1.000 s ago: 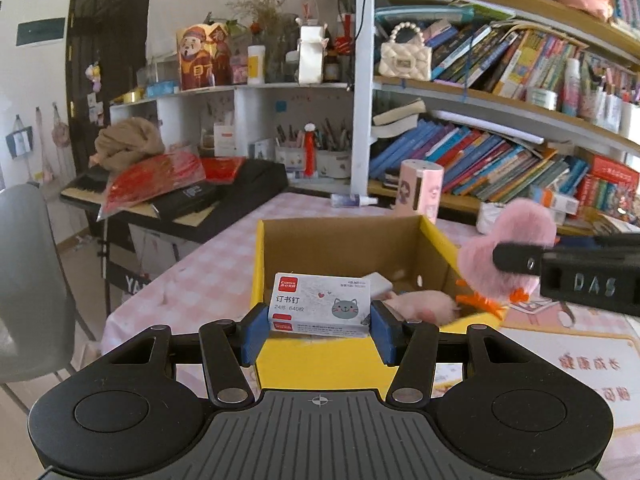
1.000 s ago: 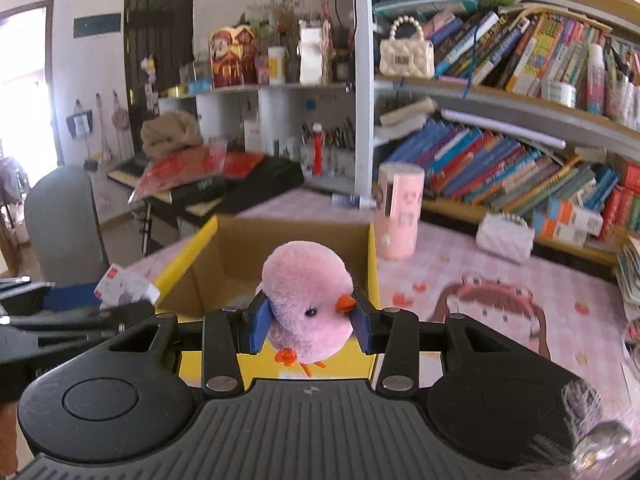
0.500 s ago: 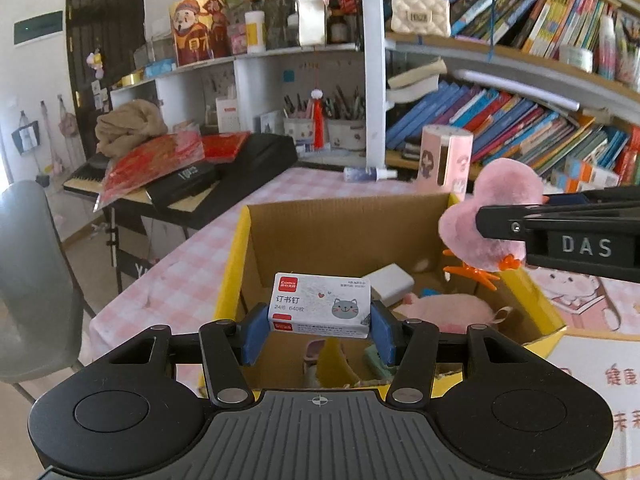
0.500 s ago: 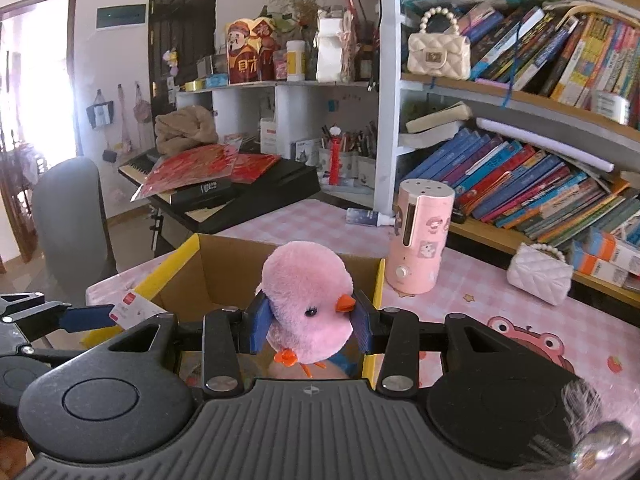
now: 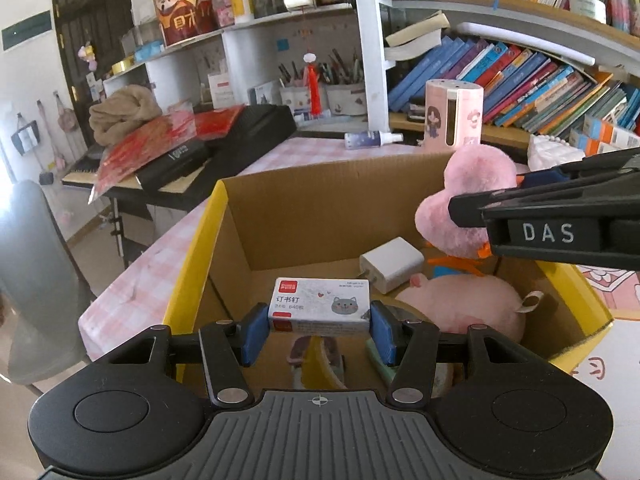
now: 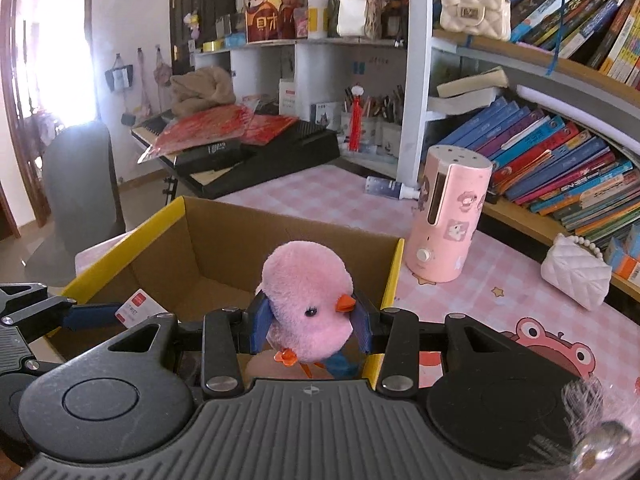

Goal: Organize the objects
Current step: 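Lower the chick and white box into the yellow box and open both tools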

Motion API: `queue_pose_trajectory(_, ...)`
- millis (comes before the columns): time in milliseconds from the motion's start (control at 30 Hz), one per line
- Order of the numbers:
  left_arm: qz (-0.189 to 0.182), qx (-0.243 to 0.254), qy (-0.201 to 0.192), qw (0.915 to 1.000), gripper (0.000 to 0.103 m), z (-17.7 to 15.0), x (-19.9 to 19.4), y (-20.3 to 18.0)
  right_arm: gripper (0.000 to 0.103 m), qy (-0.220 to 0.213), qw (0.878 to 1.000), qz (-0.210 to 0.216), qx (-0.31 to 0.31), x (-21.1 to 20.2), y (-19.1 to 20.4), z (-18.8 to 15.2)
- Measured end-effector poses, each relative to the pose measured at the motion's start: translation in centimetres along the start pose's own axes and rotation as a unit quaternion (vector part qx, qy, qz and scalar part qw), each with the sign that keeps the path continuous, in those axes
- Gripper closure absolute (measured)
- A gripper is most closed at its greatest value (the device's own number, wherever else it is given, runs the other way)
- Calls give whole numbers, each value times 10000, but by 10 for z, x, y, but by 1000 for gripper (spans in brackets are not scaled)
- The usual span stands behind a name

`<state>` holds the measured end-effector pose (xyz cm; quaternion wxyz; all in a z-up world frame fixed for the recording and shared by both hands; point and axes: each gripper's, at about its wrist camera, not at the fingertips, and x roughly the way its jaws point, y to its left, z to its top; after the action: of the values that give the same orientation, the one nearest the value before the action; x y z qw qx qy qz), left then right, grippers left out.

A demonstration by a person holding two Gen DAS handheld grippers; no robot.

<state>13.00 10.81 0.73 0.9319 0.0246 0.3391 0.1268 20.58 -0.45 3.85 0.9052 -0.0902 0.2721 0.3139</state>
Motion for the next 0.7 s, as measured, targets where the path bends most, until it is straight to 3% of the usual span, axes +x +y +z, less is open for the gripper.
queue_pose_trajectory(700, 137, 365, -58, 9992, 49, 8, 17, -15, 63, 313, 9990, 124, -303, 32, -6, -3)
